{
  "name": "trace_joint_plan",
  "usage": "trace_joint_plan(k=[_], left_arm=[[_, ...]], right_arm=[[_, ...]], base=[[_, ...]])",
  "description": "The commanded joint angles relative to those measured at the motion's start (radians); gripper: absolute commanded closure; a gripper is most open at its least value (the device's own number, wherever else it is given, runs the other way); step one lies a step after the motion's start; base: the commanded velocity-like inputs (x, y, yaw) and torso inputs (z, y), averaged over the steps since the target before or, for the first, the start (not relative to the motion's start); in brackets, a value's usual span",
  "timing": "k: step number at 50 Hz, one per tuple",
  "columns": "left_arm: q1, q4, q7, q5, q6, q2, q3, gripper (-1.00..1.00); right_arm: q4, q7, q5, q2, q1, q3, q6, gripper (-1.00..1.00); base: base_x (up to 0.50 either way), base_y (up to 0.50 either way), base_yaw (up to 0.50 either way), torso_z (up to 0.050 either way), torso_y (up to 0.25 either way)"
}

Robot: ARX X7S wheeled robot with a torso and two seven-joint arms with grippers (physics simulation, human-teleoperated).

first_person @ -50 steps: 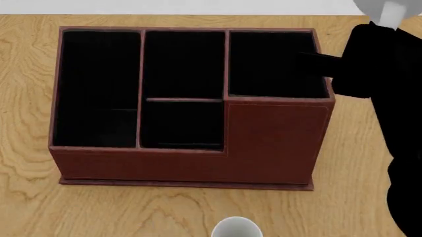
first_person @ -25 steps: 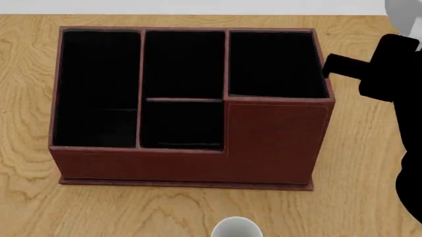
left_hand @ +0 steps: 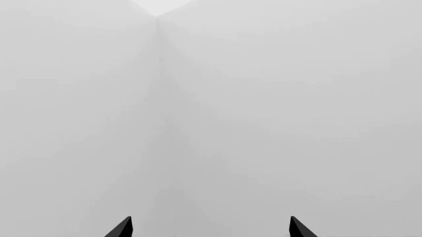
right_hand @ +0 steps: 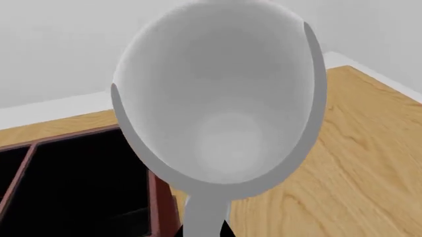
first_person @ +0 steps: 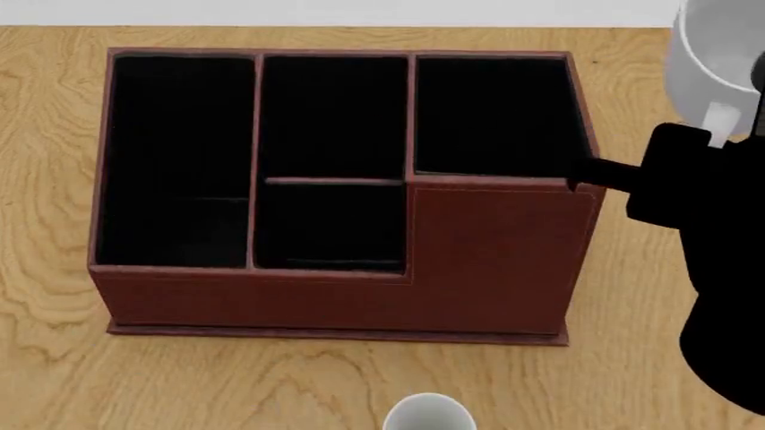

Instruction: Pick up the white mug and place it to the right of the caddy.

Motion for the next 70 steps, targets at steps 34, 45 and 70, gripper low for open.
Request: trace_joint_plan(k=[34, 45, 70], left_arm=[[-0.031, -0.030, -0.014, 0.018, -0.012, -0.010, 0.053, -1.00], [-0.030, -0.042, -0.016, 0.018, -0.002, -0.011, 0.057, -1.00], [-0.017, -0.048, -0.024, 0.017, 0.007, -0.014, 0.059, -1.00]], right_arm=[[0.196, -0.169, -0.143, -0.058, -0.079, -0.059, -0.074, 1.00], [0.241, -0.194, -0.167, -0.075, -0.092, -0.072, -0.092, 1.00], [0.388, -0.260, -0.230, -0.115, -0.130, -0.094, -0.158, 1.00]], base=[[0.00, 0.00, 0.00, 0.000, 0.001], [0.00, 0.00, 0.00, 0.000, 0.001], [0.00, 0.00, 0.00, 0.000, 0.001]])
